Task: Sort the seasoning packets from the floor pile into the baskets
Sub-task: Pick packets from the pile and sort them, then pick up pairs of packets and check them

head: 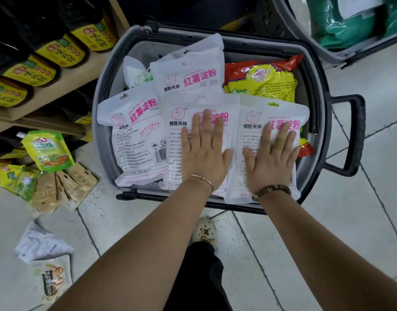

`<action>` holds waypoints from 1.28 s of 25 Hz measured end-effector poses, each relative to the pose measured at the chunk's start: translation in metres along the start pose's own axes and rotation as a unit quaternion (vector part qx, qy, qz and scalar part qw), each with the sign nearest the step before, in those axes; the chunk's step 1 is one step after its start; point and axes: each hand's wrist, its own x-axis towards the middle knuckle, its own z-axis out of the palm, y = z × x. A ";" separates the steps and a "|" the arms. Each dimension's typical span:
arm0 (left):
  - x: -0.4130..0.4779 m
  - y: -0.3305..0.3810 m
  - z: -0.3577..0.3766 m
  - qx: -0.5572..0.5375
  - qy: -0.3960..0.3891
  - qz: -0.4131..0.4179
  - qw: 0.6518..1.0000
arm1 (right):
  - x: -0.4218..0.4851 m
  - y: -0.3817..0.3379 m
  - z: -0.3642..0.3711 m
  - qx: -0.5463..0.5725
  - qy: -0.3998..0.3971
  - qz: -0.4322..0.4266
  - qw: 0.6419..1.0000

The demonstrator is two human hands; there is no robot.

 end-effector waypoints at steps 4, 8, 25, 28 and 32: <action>0.006 0.001 0.004 0.010 -0.009 0.007 1.000 | 0.007 0.000 0.009 -0.027 0.001 0.002 1.000; 0.008 0.002 -0.001 -0.002 -0.060 0.013 0.998 | 0.010 0.003 0.005 -0.036 -0.032 0.007 0.999; -0.249 -0.205 -0.053 -0.458 0.102 -0.423 0.775 | -0.151 -0.223 -0.007 0.015 -0.089 -0.365 0.927; -0.314 -0.248 -0.039 -0.463 0.145 -0.491 0.723 | -0.199 -0.269 0.018 -0.024 -0.140 -0.416 0.898; -0.404 -0.290 -0.016 -0.458 0.176 -0.584 0.646 | -0.272 -0.321 0.054 -0.091 -0.213 -0.467 0.854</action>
